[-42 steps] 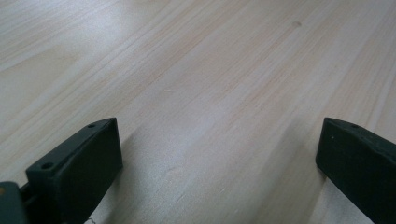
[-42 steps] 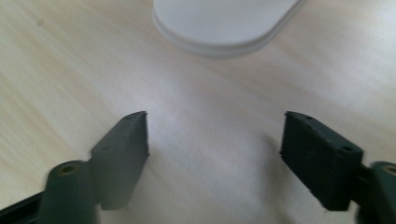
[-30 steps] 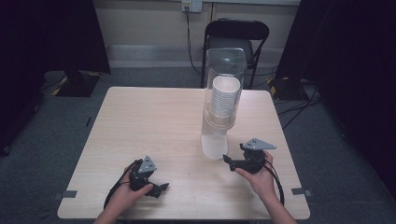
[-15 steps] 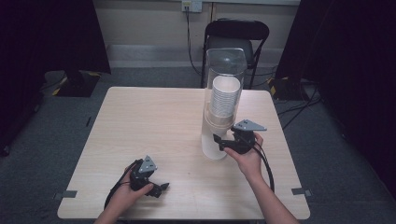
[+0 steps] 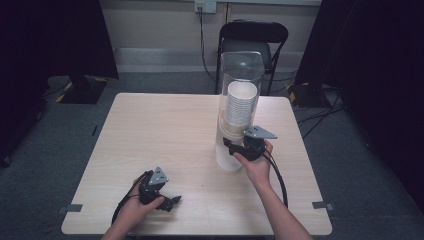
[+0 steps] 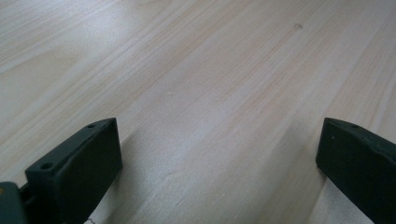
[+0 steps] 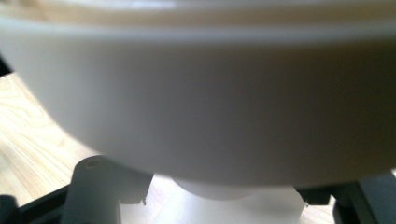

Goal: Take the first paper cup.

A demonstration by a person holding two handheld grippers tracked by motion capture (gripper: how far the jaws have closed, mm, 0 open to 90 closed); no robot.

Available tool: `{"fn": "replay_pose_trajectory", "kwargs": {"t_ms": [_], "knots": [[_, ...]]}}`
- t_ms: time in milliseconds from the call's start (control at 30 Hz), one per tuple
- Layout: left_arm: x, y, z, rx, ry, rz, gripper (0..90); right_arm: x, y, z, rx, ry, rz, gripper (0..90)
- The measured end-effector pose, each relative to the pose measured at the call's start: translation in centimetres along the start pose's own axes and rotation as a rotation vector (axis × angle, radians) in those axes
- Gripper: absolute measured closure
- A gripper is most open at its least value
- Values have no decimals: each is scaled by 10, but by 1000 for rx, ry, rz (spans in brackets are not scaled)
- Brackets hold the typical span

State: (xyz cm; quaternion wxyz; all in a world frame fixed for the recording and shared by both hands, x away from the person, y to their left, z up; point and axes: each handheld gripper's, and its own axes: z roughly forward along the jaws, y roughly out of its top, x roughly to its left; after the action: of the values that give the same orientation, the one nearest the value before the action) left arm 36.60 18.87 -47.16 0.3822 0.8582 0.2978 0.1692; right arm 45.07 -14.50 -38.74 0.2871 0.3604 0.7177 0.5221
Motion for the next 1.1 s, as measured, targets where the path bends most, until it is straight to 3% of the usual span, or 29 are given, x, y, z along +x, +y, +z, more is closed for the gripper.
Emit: {"fn": "replay_pose_trajectory", "kwargs": {"t_ms": [367,867,900,933,967,1000,1100], "knots": [[0,0,0,0,0,0,0,-4,-5,0,-22,35,-10,367],[0,0,0,1,4,6,0,-1,-11,-2,-43,15,-19,370],[0,0,0,0,1,1,0,-2,-17,1,55,11,-30,375],[0,0,0,0,0,1,0,-5,-31,5,98,12,-35,375],[0,0,0,0,0,1,0,-5,-31,5,98,12,-35,375],[0,0,0,0,5,6,0,-11,-61,7,147,-18,-11,375],[0,0,0,3,2,7,0,-11,-63,4,120,2,7,374]]}}
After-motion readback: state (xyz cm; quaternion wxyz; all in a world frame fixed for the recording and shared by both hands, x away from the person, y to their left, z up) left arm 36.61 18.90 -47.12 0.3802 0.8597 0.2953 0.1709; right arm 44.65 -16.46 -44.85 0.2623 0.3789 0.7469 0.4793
